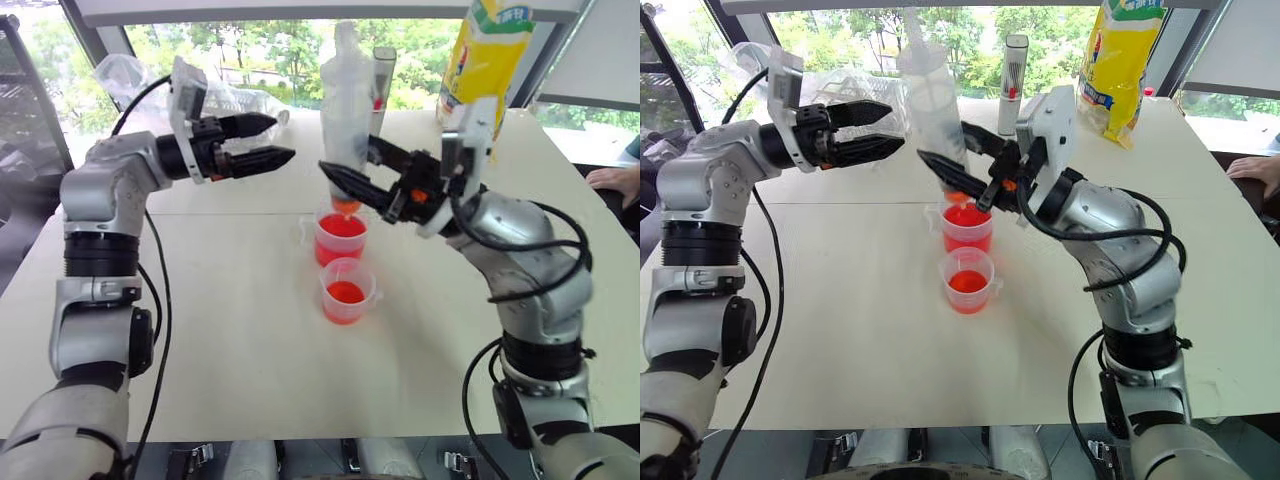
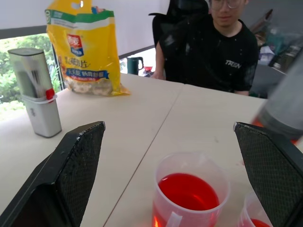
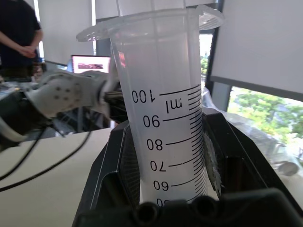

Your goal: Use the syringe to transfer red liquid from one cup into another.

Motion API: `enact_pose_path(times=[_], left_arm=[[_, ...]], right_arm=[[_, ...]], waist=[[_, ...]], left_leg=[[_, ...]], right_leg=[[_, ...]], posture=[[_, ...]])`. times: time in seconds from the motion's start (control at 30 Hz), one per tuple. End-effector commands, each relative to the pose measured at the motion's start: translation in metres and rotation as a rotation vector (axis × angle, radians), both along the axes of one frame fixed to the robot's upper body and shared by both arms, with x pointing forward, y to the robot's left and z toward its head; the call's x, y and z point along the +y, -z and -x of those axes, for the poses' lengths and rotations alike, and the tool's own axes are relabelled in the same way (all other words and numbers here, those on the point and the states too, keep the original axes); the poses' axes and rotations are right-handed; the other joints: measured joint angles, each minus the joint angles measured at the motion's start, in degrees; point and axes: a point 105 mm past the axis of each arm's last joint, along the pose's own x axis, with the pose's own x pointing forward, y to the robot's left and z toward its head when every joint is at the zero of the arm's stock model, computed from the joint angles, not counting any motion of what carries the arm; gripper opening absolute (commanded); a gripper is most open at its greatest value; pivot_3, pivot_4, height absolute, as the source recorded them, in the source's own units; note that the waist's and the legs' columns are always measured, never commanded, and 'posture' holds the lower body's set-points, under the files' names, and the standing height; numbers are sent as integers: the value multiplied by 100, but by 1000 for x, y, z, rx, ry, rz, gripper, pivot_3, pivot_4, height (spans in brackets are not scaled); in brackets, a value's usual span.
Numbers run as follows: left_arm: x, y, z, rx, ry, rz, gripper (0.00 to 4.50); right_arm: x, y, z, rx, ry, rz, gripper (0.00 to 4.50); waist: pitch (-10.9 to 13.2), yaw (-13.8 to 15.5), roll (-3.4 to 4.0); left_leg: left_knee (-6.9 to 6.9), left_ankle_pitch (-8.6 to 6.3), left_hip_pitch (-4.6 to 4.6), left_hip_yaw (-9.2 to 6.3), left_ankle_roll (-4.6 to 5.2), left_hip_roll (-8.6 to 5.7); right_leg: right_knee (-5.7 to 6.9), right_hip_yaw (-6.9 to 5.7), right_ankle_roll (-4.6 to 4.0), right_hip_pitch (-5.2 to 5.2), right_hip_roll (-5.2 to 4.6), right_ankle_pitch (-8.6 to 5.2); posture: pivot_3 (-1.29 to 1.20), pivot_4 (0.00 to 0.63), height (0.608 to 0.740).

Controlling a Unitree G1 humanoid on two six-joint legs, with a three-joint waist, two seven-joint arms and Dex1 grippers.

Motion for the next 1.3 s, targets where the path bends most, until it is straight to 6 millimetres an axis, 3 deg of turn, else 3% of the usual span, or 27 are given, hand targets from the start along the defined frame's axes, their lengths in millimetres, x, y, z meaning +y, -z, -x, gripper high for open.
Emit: enact_pose_path(times=[0.03,0.13,0.43,0.77,1.0,1.3], left_arm=[[-10,-14,6,-41,53,16,4482],[-23,-15,13,-39,117,16,4482],[-38,-37,33,-31,250,45,4482],[-39,-43,43,-6,329,22,4482],[-39,-60,45,-2,361,88,4482],[-50,-50,43,-15,380,46,4482]], right_arm=[[-4,0,18,90,-80,-60,1437],[-8,19,16,152,-61,-47,1437],[-14,44,6,193,0,-31,1437],[-12,48,6,188,-10,-17,1437],[-11,48,7,183,-17,-6,1437],[-12,47,5,180,-18,4,1437]], waist=[[0,6,0],[-1,14,-1],[0,-8,-1],[0,3,-1],[0,0,-1],[0,5,-1]], left_leg=[[1,0,0,0,0,-2],[3,0,0,-1,0,-3],[4,-1,-2,-7,1,-7],[6,-1,0,-7,1,-5],[8,-1,-3,-8,1,-6],[8,-1,-2,-10,1,-2]], right_leg=[[0,0,0,0,0,0],[-1,-1,0,2,1,0],[-3,0,1,2,11,-1],[-3,1,1,3,13,-1],[-3,0,1,2,13,-1],[-3,2,0,2,21,-1]], posture=[[0,150,740],[0,150,740],[0,150,740],[0,150,740],[0,150,740],[0,150,740]])
